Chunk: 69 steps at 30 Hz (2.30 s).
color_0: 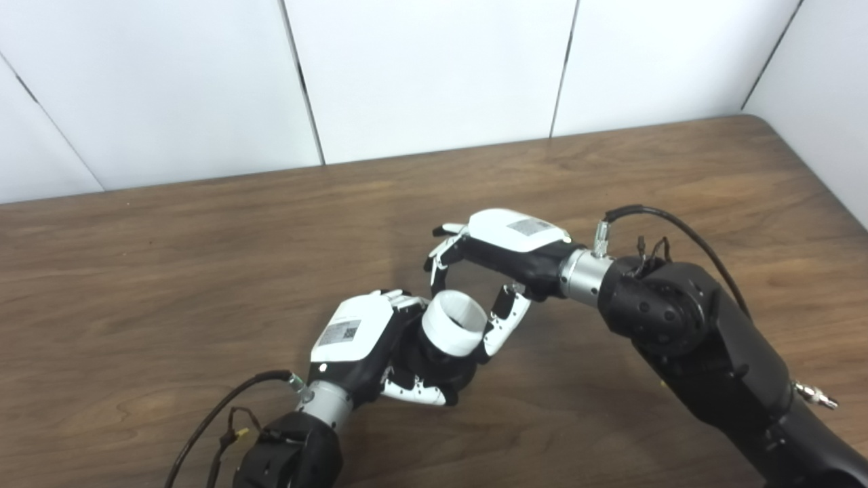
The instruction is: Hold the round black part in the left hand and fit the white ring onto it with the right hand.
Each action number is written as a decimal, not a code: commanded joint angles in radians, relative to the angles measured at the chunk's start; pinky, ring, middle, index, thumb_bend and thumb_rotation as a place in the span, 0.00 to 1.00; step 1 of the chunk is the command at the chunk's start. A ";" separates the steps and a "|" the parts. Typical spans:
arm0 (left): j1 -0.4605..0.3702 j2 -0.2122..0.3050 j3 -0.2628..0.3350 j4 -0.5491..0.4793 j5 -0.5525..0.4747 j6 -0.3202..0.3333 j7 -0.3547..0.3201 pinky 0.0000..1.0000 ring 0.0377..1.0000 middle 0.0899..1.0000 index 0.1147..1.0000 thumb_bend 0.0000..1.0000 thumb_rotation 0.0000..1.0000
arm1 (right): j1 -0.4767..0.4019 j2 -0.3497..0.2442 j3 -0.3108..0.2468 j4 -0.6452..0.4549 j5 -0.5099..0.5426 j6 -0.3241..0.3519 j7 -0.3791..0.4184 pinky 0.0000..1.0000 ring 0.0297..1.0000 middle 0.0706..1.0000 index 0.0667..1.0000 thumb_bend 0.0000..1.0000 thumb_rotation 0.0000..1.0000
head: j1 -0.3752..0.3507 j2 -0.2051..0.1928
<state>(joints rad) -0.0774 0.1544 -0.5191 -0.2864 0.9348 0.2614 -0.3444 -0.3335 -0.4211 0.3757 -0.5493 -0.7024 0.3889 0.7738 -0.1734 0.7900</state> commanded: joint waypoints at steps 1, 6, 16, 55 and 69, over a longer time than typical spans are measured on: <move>0.007 0.008 -0.015 0.049 0.032 0.016 -0.030 0.93 0.89 0.78 0.41 0.52 0.06 | -0.047 0.007 -0.001 -0.035 -0.015 -0.011 0.002 0.93 0.95 0.79 0.45 0.52 0.14 | 0.001 0.001; 0.006 0.004 -0.018 0.053 0.039 0.015 -0.030 0.94 0.89 0.78 0.41 0.52 0.06 | -0.058 0.018 0.019 -0.056 -0.045 -0.022 0.013 0.92 0.94 0.78 0.44 0.53 0.14 | 0.002 0.002; 0.011 -0.003 -0.020 0.037 0.053 0.017 -0.030 0.93 0.89 0.77 0.41 0.52 0.05 | -0.056 0.028 0.060 -0.038 -0.114 -0.115 -0.003 0.90 0.93 0.77 0.44 0.53 0.13 | 0.003 0.012; 0.010 -0.013 -0.014 0.003 0.061 0.026 -0.062 0.92 0.88 0.77 0.41 0.52 0.05 | -0.031 0.014 0.003 0.048 -0.156 -0.186 0.038 0.91 0.94 0.77 0.45 0.52 0.13 | 0.009 0.048; 0.008 -0.020 -0.012 0.001 0.063 0.024 -0.062 0.91 0.87 0.77 0.41 0.52 0.05 | -0.003 0.031 0.045 0.008 -0.187 -0.238 0.028 0.89 0.92 0.76 0.45 0.52 0.13 | 0.015 0.058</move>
<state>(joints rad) -0.0766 0.1298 -0.5249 -0.2953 0.9785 0.2688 -0.3707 -0.3259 -0.3914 0.4068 -0.5096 -0.8892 0.1866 0.7900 -0.1580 0.8468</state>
